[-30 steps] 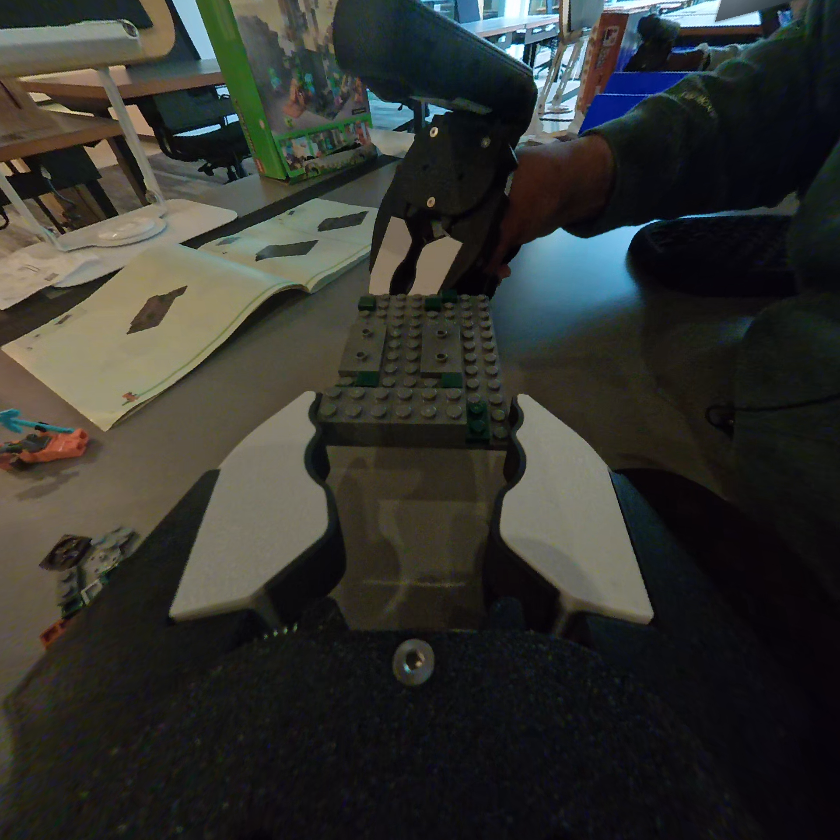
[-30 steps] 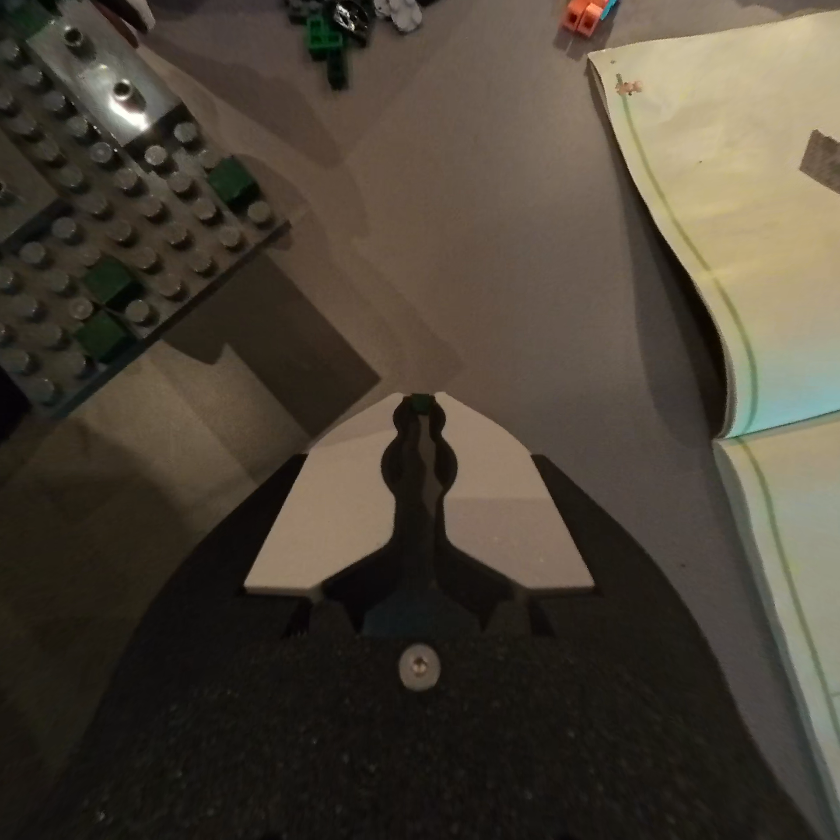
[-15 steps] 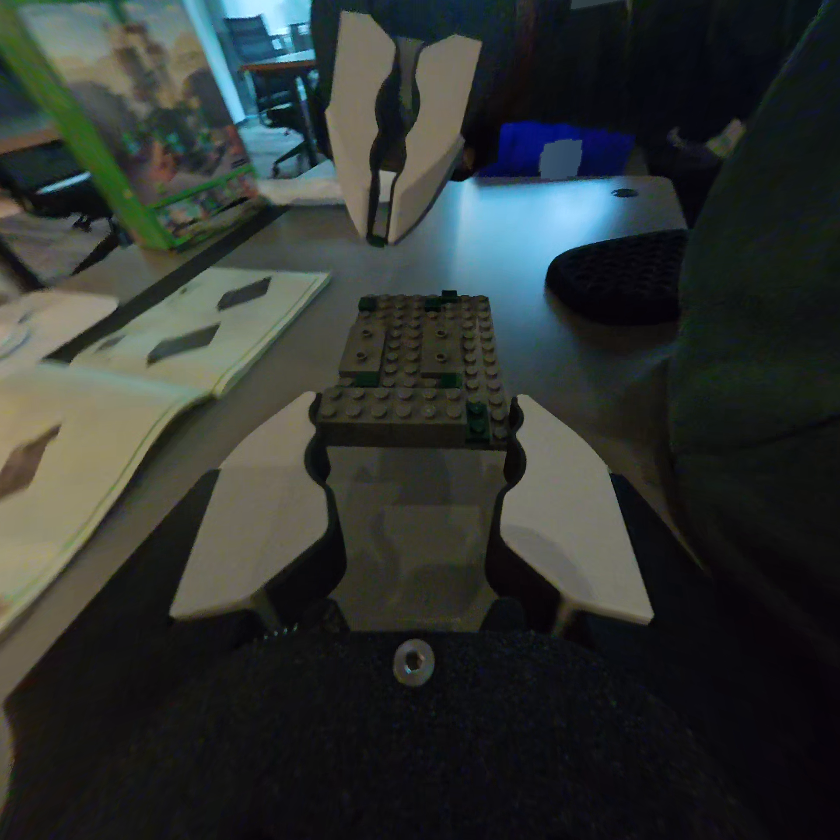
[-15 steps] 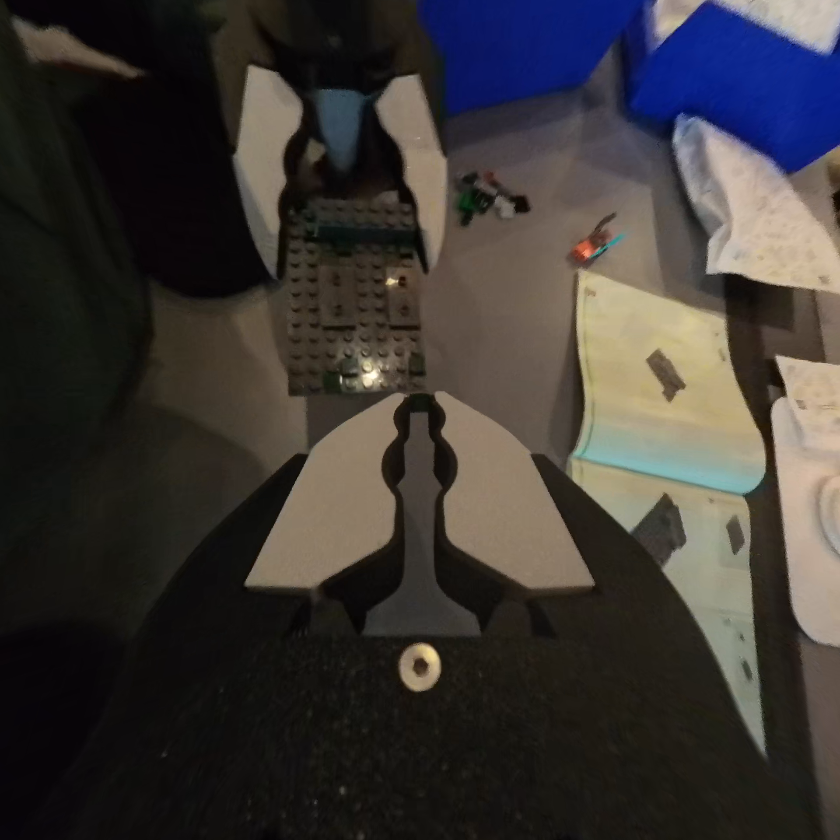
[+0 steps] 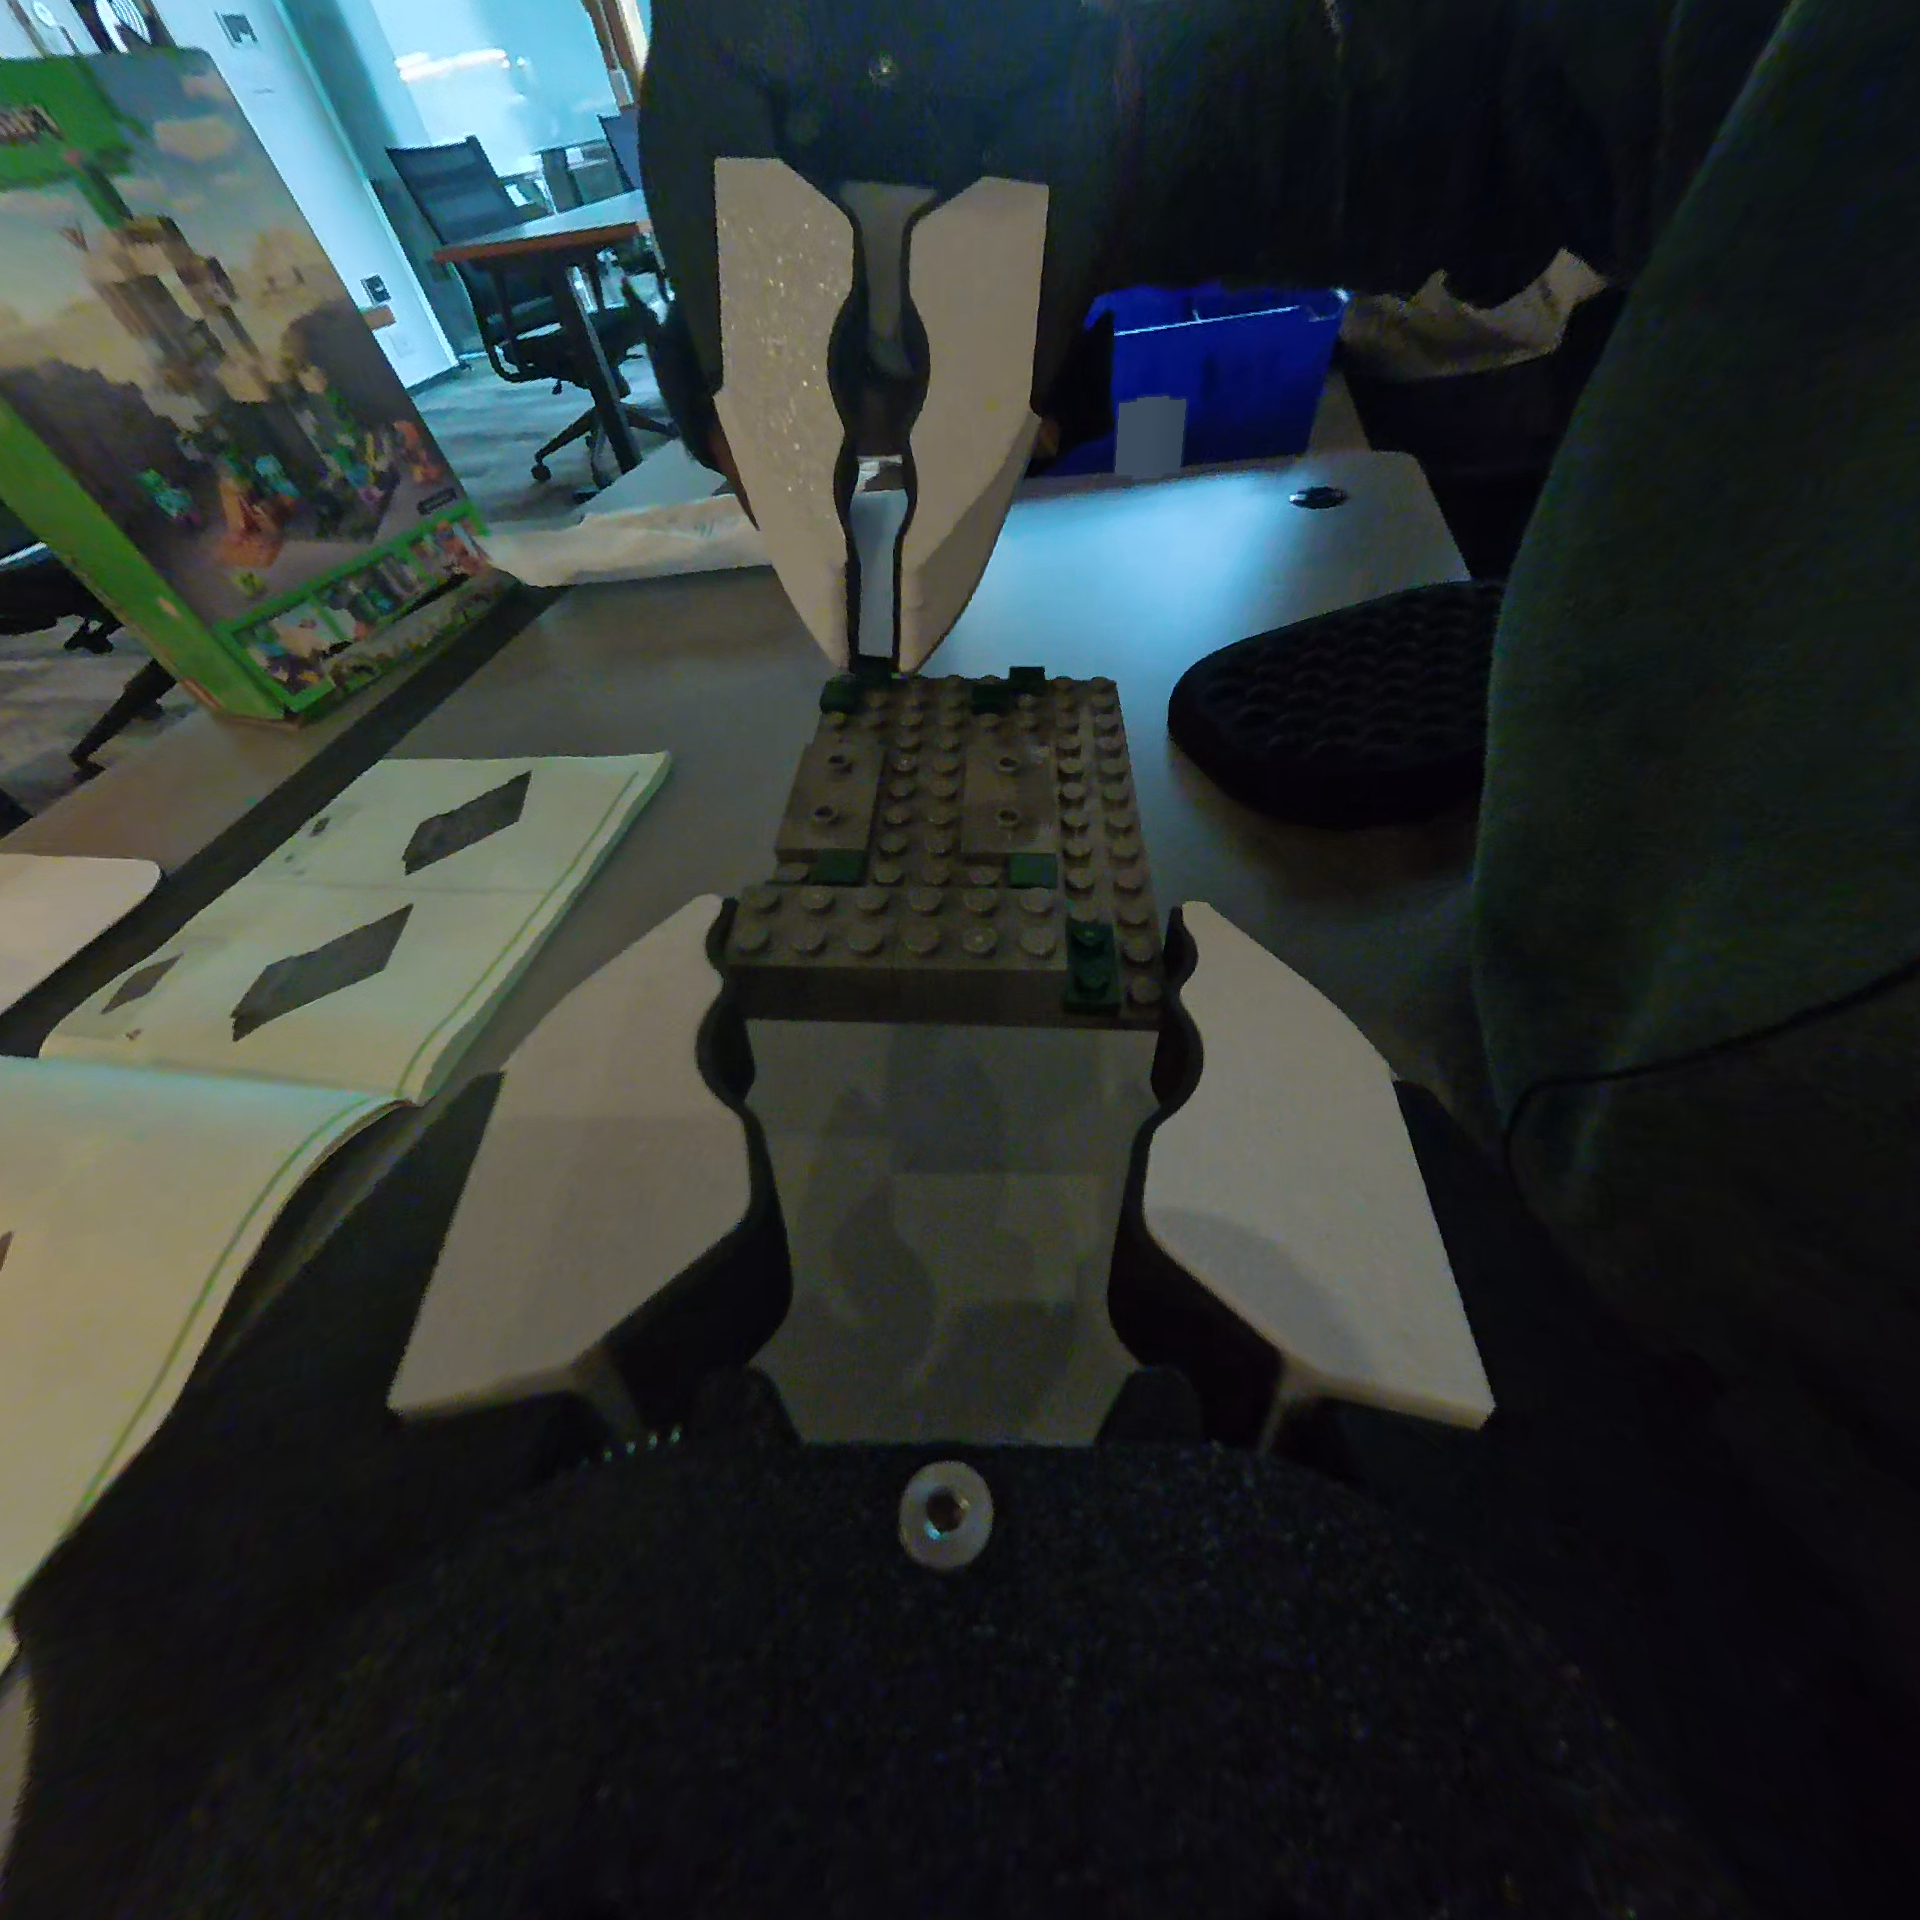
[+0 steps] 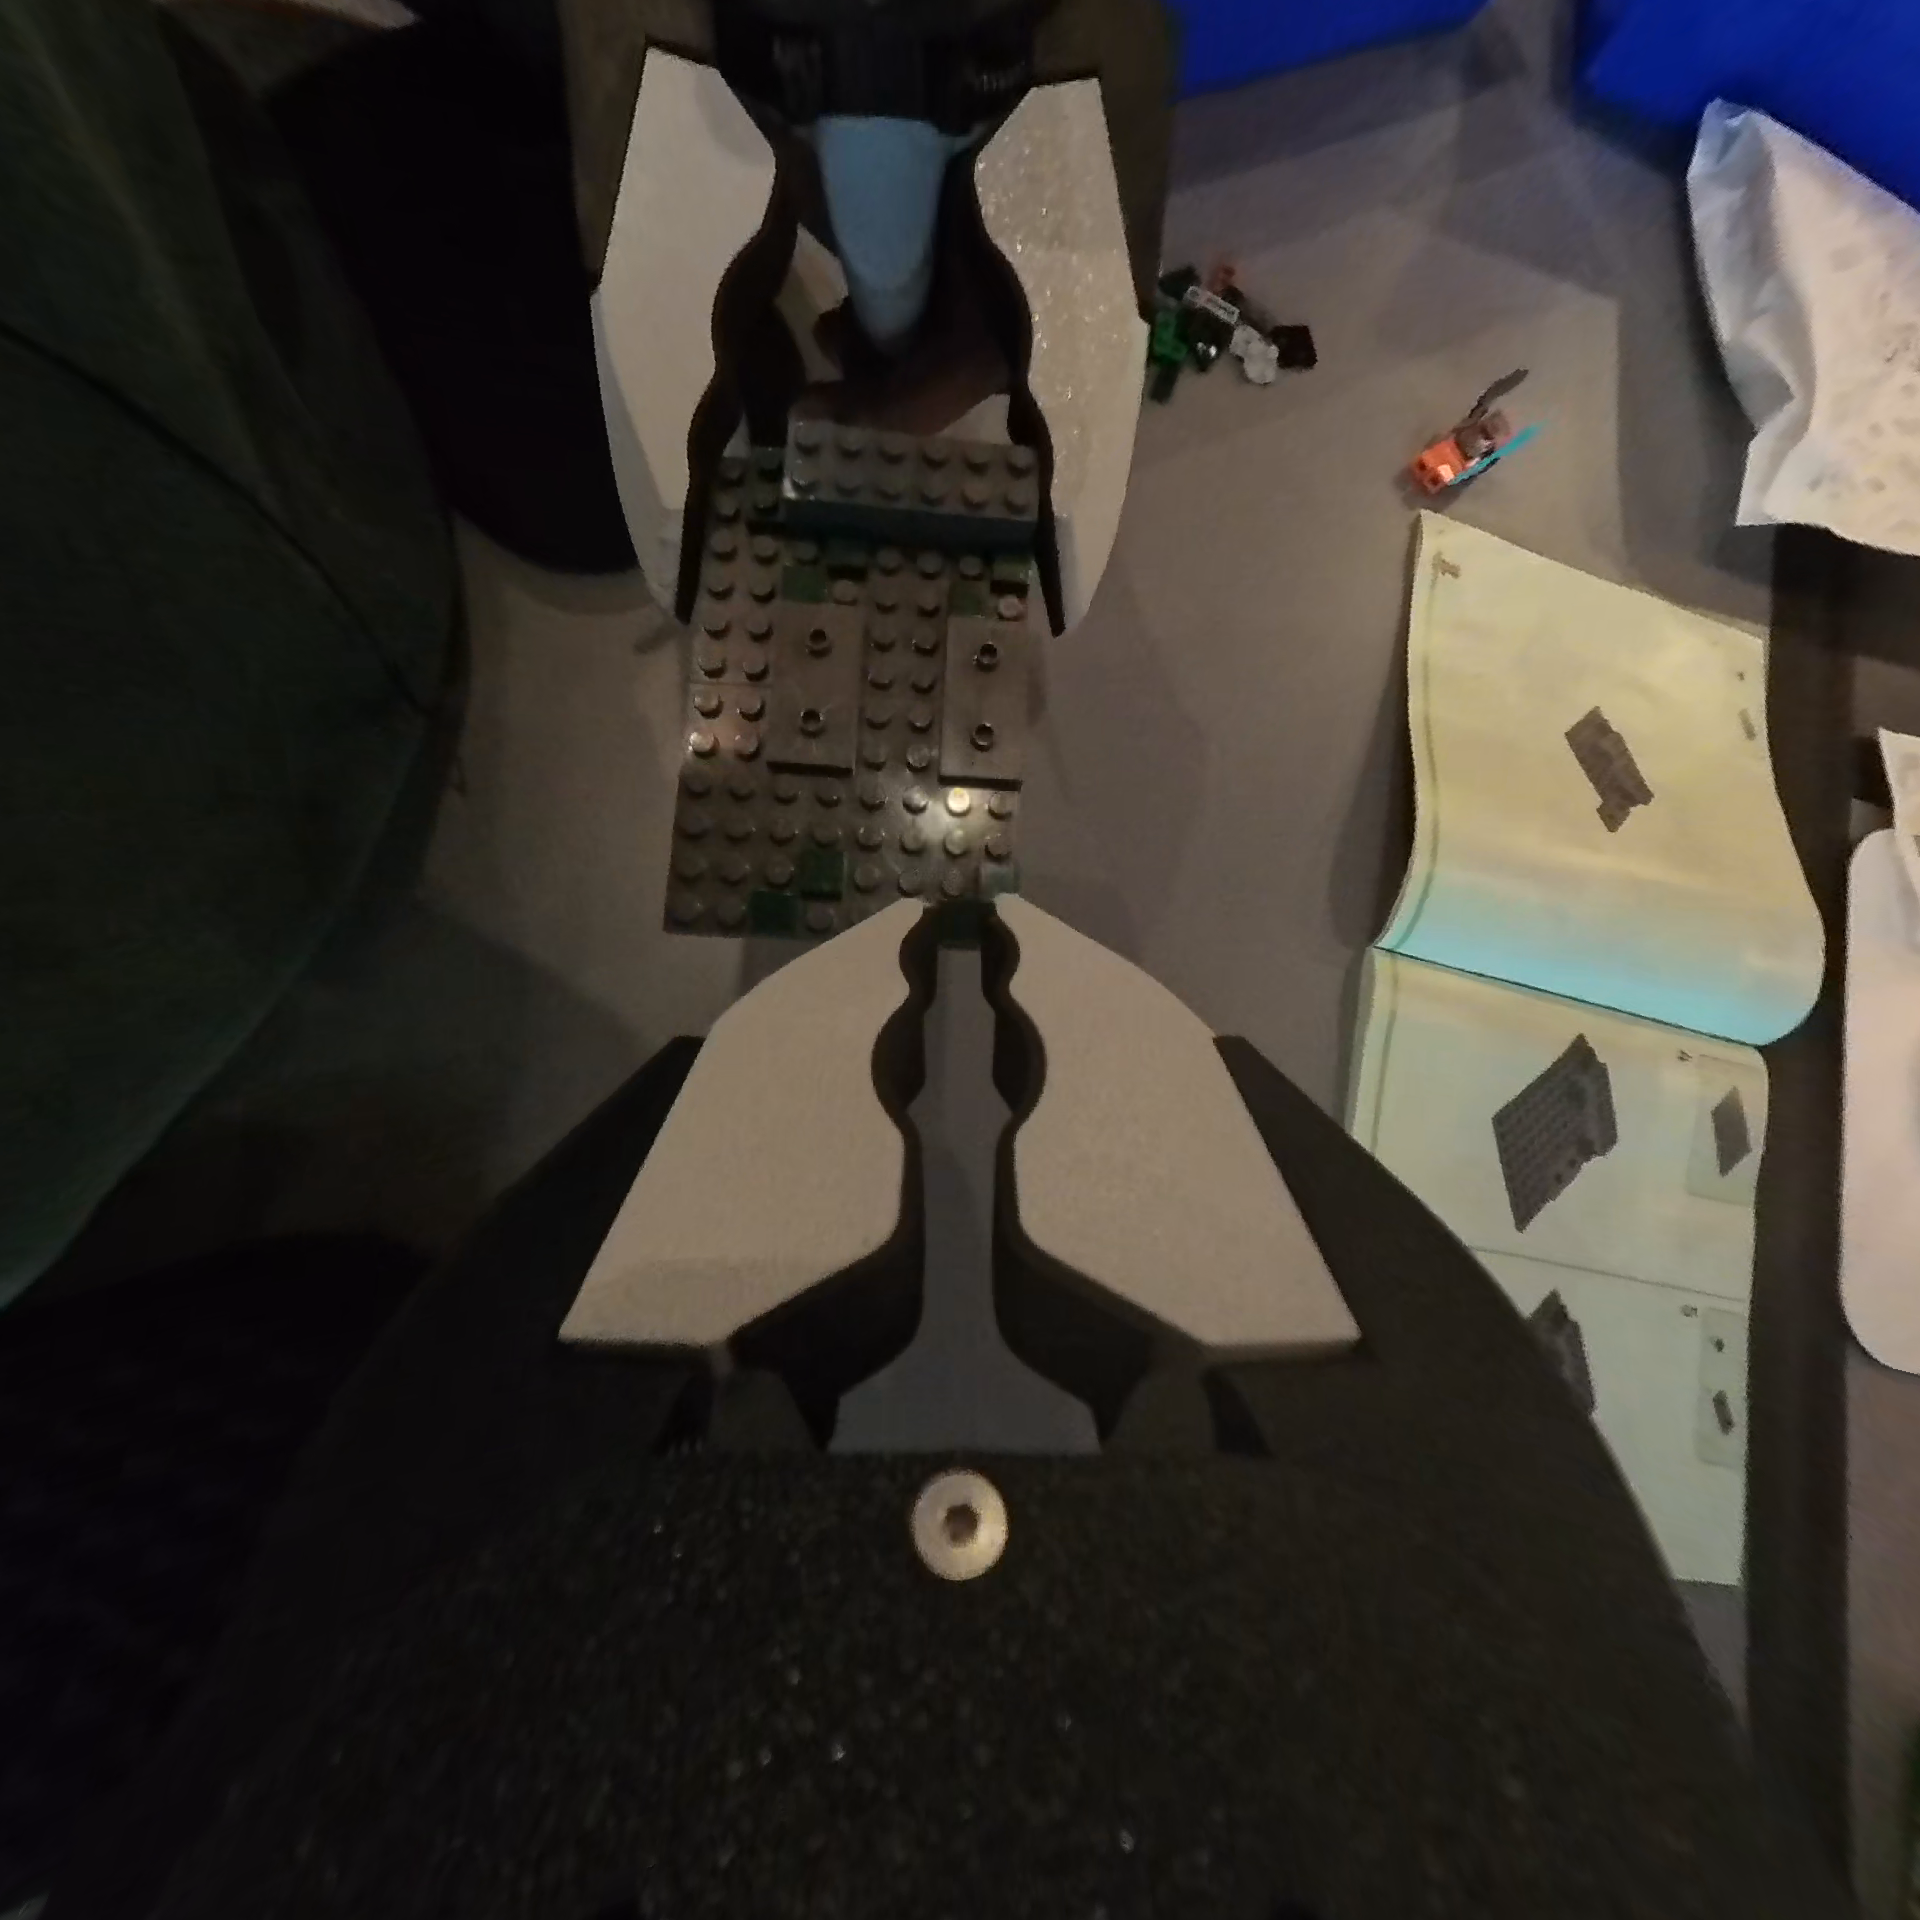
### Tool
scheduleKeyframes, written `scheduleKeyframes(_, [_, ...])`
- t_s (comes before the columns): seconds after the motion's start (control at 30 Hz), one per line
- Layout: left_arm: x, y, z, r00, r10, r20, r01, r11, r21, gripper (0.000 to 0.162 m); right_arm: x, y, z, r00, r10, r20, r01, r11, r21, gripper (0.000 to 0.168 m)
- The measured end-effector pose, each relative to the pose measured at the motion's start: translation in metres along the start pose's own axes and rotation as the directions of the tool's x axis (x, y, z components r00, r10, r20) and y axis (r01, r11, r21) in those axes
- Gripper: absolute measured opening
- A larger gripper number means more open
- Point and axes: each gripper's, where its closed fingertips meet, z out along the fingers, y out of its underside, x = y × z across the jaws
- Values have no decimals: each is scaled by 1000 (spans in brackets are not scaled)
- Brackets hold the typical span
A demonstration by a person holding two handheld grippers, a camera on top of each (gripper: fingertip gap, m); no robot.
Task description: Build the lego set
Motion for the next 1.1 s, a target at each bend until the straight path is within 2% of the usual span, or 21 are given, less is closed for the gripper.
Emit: scheduleKeyframes(1.1, [5,-9,-8,1000,26,13,-27,999,40,76,-1,-10,-4,1000,-6,10,7,999,-45,8])
